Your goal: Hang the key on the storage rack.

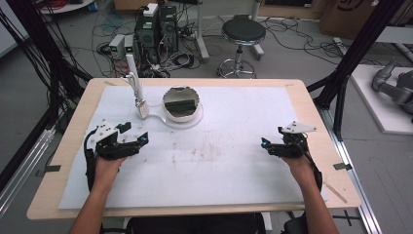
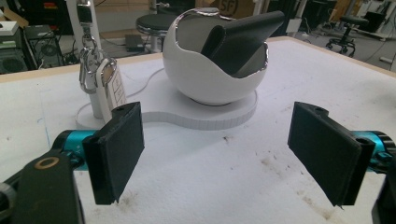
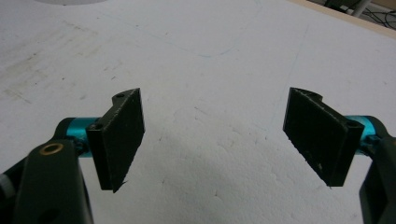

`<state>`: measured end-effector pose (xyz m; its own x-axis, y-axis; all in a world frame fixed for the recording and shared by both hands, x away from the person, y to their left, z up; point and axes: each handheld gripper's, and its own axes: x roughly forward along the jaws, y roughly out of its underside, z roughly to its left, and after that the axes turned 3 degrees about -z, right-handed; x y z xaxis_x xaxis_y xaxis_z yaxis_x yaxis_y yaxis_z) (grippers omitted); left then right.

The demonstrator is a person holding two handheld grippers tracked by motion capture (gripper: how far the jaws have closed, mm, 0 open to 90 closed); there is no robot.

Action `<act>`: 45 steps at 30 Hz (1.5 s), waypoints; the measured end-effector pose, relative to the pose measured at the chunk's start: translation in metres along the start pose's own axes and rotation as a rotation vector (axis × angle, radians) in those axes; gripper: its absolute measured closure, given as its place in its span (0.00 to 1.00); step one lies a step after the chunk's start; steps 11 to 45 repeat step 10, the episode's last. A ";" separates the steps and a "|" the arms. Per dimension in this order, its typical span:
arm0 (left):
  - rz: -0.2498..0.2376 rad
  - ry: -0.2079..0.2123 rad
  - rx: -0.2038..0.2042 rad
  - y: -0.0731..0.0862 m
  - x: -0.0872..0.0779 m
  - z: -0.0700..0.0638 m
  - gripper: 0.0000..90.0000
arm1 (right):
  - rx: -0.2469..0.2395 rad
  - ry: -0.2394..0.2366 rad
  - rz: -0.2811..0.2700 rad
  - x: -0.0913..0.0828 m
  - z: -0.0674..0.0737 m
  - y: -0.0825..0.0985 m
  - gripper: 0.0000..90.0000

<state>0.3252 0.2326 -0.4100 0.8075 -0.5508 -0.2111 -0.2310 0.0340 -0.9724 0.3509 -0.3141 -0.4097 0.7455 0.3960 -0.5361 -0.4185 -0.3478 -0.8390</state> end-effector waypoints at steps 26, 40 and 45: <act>0.005 -0.022 -0.025 0.002 0.001 0.005 0.21 | 0.012 -0.002 0.000 -0.001 -0.001 0.002 0.23; 0.005 -0.022 -0.025 0.002 0.001 0.005 0.21 | 0.012 -0.002 0.000 -0.001 -0.001 0.002 0.23; 0.005 -0.022 -0.025 0.002 0.001 0.005 0.21 | 0.012 -0.002 0.000 -0.001 -0.001 0.002 0.23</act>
